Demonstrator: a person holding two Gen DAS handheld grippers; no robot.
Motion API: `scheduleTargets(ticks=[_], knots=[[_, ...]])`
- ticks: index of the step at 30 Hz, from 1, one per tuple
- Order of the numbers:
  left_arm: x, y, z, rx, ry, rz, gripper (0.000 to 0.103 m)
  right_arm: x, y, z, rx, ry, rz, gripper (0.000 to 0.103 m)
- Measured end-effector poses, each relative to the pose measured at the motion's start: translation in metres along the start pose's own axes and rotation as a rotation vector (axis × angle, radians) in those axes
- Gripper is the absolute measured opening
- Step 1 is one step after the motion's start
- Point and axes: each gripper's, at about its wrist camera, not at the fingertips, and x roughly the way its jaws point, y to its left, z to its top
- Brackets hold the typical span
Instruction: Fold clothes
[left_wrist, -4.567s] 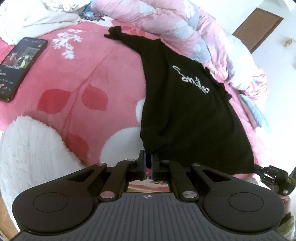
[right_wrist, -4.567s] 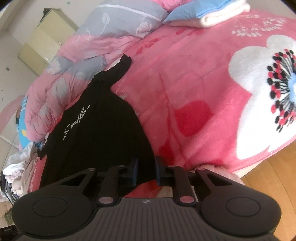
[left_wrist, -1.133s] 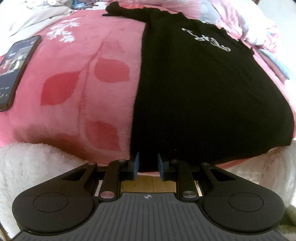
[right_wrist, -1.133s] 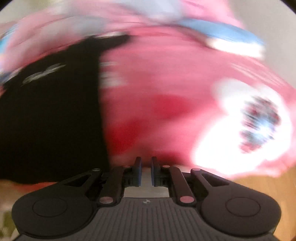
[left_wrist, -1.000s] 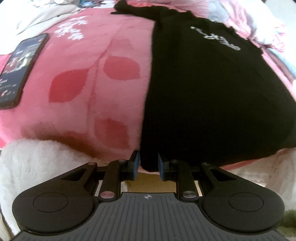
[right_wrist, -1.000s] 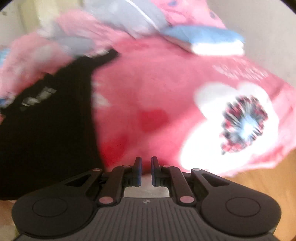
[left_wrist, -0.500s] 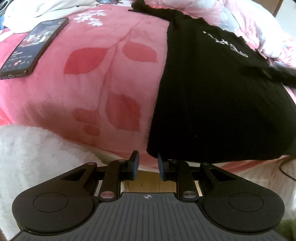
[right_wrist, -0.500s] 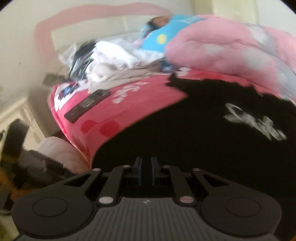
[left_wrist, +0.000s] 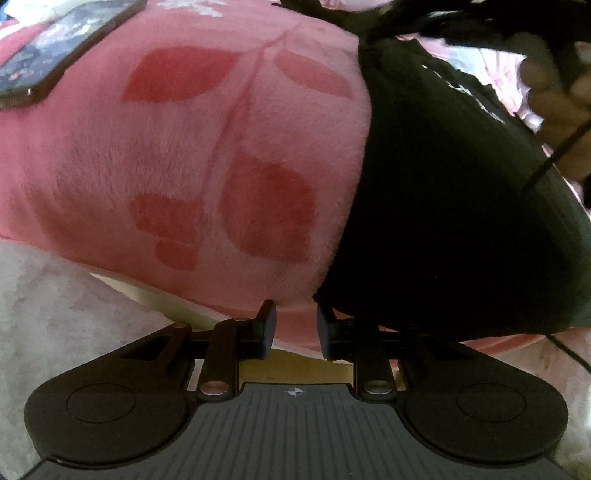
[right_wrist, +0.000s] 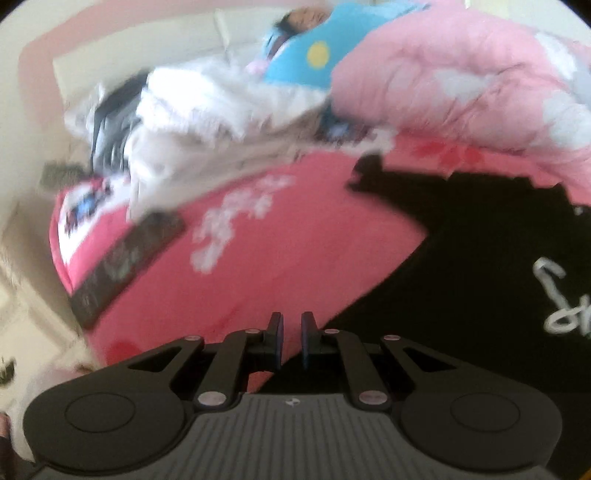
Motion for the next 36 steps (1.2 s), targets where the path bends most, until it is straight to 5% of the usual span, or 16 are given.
scheduleTargets(ticks=[10,14,16,20,22,29,32,34,36], knots=[[-0.037,0.016,-0.013,-0.008,-0.031,-0.092,0.023,0.021,-0.082,0.056,0.261,0.000,-0.051,0.011],[-0.072,0.026,-0.020,-0.064,-0.124,-0.114,0.023,0.053,-0.124,0.050,0.350,0.091,-0.094,0.011],[-0.087,0.031,-0.020,-0.099,-0.191,-0.152,0.024,0.058,-0.143,0.045,0.418,0.110,-0.040,0.010],[-0.101,0.030,-0.011,-0.089,-0.299,-0.163,0.026,0.045,-0.130,0.071,0.277,0.062,-0.065,0.017],[-0.103,0.028,-0.004,-0.081,-0.323,-0.180,0.026,0.046,-0.118,0.086,0.192,0.034,-0.085,0.038],[-0.084,0.006,0.017,-0.052,-0.362,-0.244,0.026,0.112,-0.080,0.120,-0.102,0.122,-0.231,0.042],[-0.076,-0.003,0.021,-0.027,-0.354,-0.268,0.026,0.137,-0.085,0.116,-0.099,0.171,-0.228,0.032],[-0.071,-0.007,0.023,-0.006,-0.348,-0.273,0.026,0.136,-0.089,0.120,-0.056,0.131,-0.186,0.004],[-0.066,-0.010,0.024,0.015,-0.342,-0.273,0.026,0.135,-0.092,0.124,-0.011,0.089,-0.142,0.004]])
